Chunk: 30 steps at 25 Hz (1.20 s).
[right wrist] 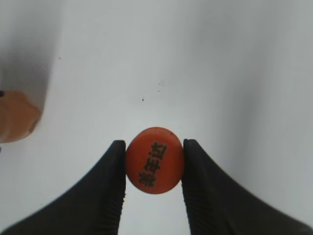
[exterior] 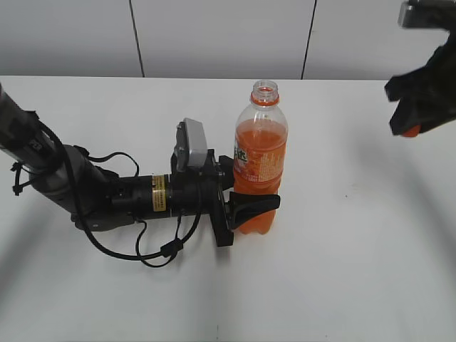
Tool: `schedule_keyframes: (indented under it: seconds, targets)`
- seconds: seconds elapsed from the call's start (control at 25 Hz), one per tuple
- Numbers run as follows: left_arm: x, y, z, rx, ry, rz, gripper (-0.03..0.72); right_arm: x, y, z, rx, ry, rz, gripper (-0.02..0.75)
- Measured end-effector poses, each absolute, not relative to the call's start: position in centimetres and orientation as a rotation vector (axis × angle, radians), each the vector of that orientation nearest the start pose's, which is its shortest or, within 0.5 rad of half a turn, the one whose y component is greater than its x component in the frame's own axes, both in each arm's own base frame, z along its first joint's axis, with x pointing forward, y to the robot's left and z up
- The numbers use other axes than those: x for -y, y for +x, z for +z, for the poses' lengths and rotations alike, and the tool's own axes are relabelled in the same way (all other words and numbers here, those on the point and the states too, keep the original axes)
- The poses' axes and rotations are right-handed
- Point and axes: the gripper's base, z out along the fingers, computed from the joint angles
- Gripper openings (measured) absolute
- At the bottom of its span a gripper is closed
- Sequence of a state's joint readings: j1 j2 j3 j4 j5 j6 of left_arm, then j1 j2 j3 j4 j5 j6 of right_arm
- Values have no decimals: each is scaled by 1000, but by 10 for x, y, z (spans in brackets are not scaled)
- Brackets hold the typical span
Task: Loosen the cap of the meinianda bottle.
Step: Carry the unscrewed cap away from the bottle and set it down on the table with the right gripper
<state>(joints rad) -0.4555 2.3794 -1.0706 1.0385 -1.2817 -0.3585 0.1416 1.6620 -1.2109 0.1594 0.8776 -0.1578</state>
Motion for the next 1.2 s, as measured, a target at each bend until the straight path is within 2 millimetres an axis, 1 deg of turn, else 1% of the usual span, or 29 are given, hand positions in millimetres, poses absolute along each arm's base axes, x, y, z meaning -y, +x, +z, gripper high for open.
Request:
schedule_keyframes:
  seconds: [0.16,0.24,0.36,0.44,0.56,0.84,0.92,1.12,1.2]
  targets:
    - [238,315,53,-1391,1143,-1104,384,-59,342,185,-2860,-274,183,266]
    - [238,315,53,-1391,1143,-1104,384,-59,348,160,-2887,-273,173,266]
    - [238,315,53,-1391,1143,-1104,384,-59,355,133,-2908,-272,161,266]
    - [238,315,53,-1391,1143,-1104,384,-59,357,121,-2923,-269,157,266]
    - [238,315,53,-1391,1143,-1104,384,-59,358,115,-2930,-268,155,266]
    - [238,315,53,-1391,1143,-1104,384,-59,358,114,-2928,-267,154,269]
    - [238,315,53,-1391,1143,-1104,384,-59,358,114,-2931,-268,154,306]
    - [238,315,53,-1391,1143,-1104,384,-59,358,113,-2935,-268,155,456]
    - [238,315,53,-1391,1143,-1104,384,-59,357,113,-2937,-269,155,497]
